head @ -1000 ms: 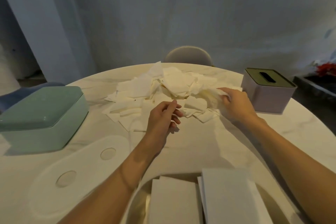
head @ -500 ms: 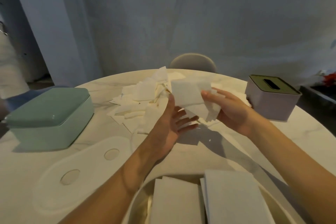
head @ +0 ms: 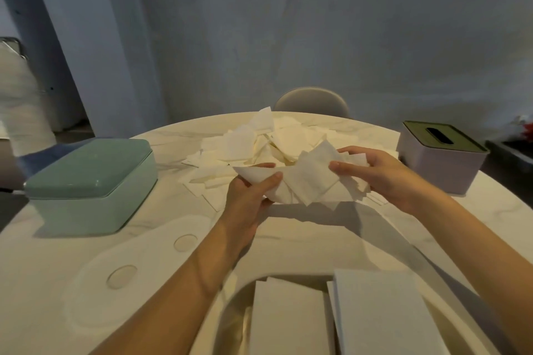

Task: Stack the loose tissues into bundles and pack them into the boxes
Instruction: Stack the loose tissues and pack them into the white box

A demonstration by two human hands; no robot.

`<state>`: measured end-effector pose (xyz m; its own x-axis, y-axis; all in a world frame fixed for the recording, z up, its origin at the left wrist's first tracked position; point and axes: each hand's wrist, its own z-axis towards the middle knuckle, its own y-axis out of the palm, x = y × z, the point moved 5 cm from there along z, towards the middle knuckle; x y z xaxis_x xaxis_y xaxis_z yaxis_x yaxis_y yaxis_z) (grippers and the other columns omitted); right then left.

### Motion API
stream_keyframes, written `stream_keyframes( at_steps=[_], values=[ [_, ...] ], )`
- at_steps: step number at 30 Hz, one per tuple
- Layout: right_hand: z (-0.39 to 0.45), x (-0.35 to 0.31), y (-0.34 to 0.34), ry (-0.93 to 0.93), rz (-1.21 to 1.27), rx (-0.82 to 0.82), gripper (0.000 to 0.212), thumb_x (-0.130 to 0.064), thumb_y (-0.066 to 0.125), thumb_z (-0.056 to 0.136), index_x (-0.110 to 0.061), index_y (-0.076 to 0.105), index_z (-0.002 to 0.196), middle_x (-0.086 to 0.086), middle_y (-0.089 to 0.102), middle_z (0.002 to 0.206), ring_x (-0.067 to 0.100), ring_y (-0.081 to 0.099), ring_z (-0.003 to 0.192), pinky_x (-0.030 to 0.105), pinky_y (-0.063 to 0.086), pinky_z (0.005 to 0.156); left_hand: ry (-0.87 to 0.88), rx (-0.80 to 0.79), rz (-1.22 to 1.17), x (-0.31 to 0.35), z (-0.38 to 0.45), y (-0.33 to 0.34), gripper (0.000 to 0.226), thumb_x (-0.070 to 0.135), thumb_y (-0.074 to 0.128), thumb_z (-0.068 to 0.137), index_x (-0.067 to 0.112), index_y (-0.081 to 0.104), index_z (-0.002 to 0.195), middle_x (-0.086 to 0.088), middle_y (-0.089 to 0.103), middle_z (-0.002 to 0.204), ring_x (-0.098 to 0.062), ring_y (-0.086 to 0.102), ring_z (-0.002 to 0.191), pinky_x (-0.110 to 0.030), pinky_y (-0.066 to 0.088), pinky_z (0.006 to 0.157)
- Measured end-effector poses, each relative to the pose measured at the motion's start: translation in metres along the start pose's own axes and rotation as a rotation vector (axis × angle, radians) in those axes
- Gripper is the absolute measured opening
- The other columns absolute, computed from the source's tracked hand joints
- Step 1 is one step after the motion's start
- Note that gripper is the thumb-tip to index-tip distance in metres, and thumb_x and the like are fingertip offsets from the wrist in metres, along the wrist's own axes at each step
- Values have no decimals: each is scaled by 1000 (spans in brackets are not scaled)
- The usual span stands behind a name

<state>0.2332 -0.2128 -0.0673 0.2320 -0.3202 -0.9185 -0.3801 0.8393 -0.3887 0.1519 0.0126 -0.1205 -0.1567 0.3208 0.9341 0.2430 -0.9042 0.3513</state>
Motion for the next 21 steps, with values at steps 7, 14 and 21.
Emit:
stream_keyframes(
  at_steps=[7,14,21],
  values=[
    [0,1,-12,-23,36,109,37,-47,75,82,-31,73,115,-7,74,108,22,66,107,34,53,90,144,-84,557,10,-4,4,24,33,83,85,29,72,106,8,72,104,-15,69,98,-23,62,75],
    [-2,4,-11,32,95,53,33,-40,76,84,-26,73,114,-5,77,104,23,69,106,36,57,90,201,-146,671,19,-6,5,5,37,77,90,33,77,94,21,74,88,-4,69,87,-28,61,84],
    [-4,7,-7,54,-23,103,20,-40,74,86,-34,74,105,-6,74,112,21,66,105,34,52,86,180,-32,710,25,2,-6,8,34,78,90,26,79,93,14,73,90,-10,67,88,-24,55,76]
  ],
)
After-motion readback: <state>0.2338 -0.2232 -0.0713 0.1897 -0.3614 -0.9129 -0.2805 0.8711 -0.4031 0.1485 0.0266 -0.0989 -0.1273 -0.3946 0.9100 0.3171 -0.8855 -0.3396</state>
